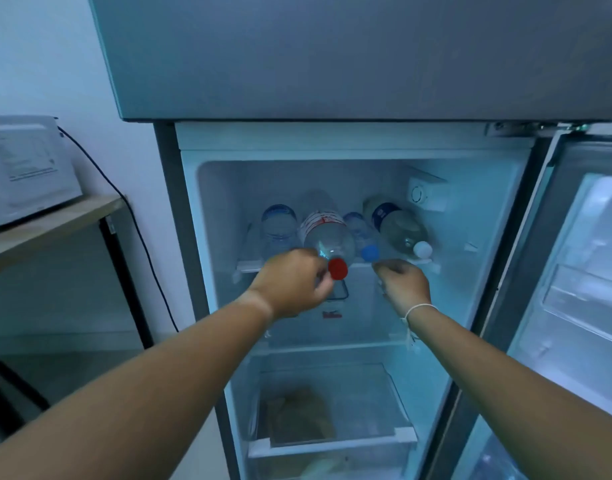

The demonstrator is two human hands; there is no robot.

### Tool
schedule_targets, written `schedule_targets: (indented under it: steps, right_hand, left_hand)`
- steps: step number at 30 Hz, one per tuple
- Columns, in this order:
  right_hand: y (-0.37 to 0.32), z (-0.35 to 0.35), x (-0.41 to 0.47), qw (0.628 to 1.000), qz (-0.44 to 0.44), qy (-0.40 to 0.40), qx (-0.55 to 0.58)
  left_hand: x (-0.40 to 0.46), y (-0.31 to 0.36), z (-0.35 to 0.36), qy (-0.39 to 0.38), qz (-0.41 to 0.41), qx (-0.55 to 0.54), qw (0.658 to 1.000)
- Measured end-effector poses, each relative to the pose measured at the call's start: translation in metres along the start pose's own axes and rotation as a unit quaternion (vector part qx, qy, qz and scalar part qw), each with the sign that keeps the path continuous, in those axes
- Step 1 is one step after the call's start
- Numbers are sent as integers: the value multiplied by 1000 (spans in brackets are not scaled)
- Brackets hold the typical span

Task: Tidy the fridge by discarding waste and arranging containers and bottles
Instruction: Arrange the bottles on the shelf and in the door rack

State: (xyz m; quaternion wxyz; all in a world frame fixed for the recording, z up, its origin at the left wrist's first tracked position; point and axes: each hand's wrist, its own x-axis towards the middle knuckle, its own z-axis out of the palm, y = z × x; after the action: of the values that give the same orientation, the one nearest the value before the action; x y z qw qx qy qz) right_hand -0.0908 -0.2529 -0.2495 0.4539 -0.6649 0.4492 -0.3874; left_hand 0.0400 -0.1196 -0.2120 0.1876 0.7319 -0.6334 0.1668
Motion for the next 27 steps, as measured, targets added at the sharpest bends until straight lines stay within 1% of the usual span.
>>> schedule_targets:
  steps: [3,5,8,12,14,16,18,21,24,27]
  right_hand:
    - [-9,-5,5,999,-30,24,-22]
    - [-13,-5,9,999,-43,28,-6]
    - [-15,-2,16,998,-58,28,-10]
    - [-14,6,28,996,-77,23,-38]
    - [-13,10,34,994,-95,24,-48]
    - [-13,13,42,991,-114,18,-67]
    - [-11,16,54,986,-132,9,-103]
    - [-10,23,74,981,-122,2,-152]
    - [-7,32,86,983,-96,-30,-157]
    - [-8,37,87,985,-78,-35,-148]
  left_hand:
    - [17,6,-7,54,-18,-42,997]
    - [32,8,-6,54,-49,-69,995]
    - [51,9,3,-3,-90,-72,993]
    - [67,5,22,-82,-99,-50,990]
    - [73,-1,29,-109,-110,-46,987]
    - [76,-5,34,-119,-122,-57,984]
    - [76,-8,39,-109,-128,-84,982]
    - [74,-8,46,-76,-129,-105,983]
    - [71,-8,50,-59,-129,-89,986]
    - [70,-8,48,-62,-130,-73,987]
